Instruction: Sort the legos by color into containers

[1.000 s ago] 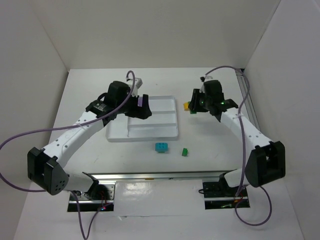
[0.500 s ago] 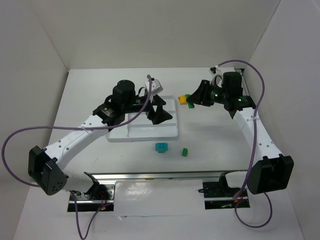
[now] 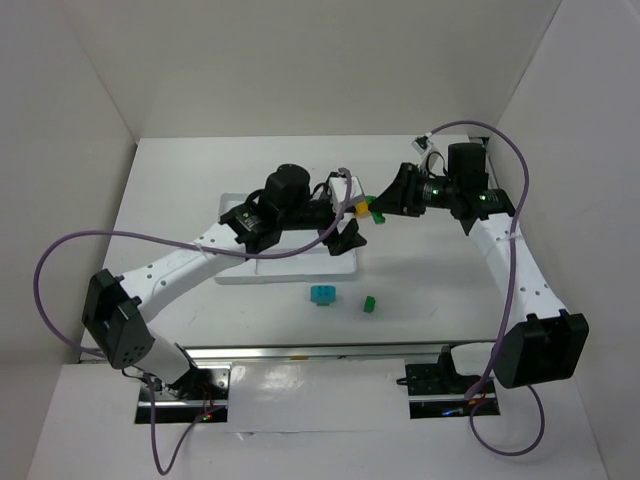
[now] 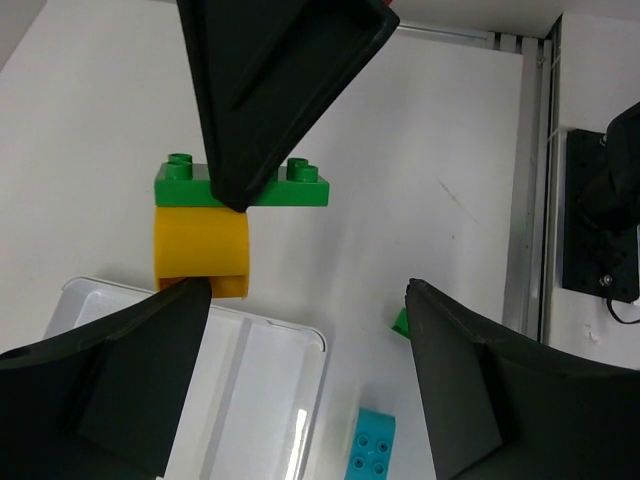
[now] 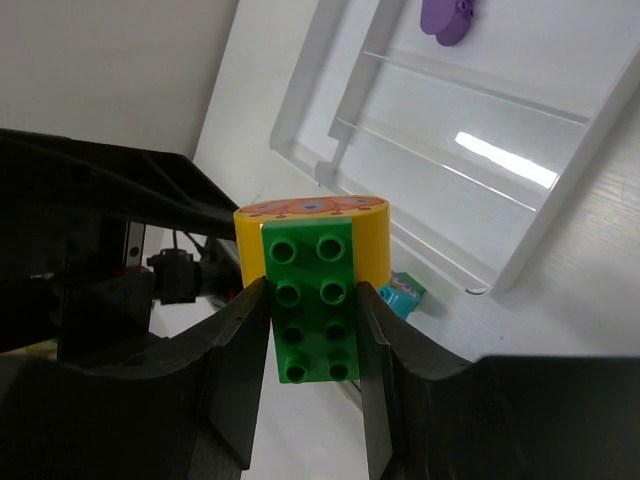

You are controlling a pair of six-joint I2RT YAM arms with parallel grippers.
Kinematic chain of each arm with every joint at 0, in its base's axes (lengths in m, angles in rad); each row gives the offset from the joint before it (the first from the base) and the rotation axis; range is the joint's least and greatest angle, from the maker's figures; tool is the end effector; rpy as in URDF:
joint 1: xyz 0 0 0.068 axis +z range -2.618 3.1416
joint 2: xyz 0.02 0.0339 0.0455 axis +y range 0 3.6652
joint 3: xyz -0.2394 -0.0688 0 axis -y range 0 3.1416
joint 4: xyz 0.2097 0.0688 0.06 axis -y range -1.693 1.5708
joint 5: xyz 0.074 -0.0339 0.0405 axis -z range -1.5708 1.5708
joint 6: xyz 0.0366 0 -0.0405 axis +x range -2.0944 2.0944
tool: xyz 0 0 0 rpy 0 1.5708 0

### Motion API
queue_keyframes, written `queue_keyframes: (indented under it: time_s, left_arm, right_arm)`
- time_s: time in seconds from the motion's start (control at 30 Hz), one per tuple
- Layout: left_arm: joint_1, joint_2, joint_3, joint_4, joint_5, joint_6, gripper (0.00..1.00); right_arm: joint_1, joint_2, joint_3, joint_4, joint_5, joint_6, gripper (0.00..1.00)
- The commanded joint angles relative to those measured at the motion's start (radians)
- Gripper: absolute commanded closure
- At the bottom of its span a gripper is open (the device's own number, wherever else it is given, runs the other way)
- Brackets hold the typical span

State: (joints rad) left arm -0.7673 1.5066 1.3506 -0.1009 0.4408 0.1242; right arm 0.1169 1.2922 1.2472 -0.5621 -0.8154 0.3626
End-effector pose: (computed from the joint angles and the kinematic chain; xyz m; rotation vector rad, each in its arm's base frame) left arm 0.2229 -0.2366 0.3519 1.0919 1.5397 -0.8487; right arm 0.2429 0.0554 0.3376 -0.2162 2.1708 1.1570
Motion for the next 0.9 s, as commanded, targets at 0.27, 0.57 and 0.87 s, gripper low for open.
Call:
queue_keyframes:
  time_s: [0.27, 0.57, 0.87]
  left_arm:
    - [-0.017, 0.046, 0.051, 0.032, -0.089, 0.048, 0.14]
    - [-0.017, 0.059, 0.025, 0.067, -0.198, 0.052, 0.06]
    - [-0.017, 0.05, 0.021, 0.08, -0.198, 0.052, 0.07]
  right_arm:
    - [0.004, -0.024, 0.029, -0.039, -0.067, -0.022, 0.72]
    - [0.023, -0.033, 0.038, -0.062, -0.054, -0.044, 0.71]
    - [0.032, -0.033, 0.038, -0.099, -0.054, -0.076, 0.71]
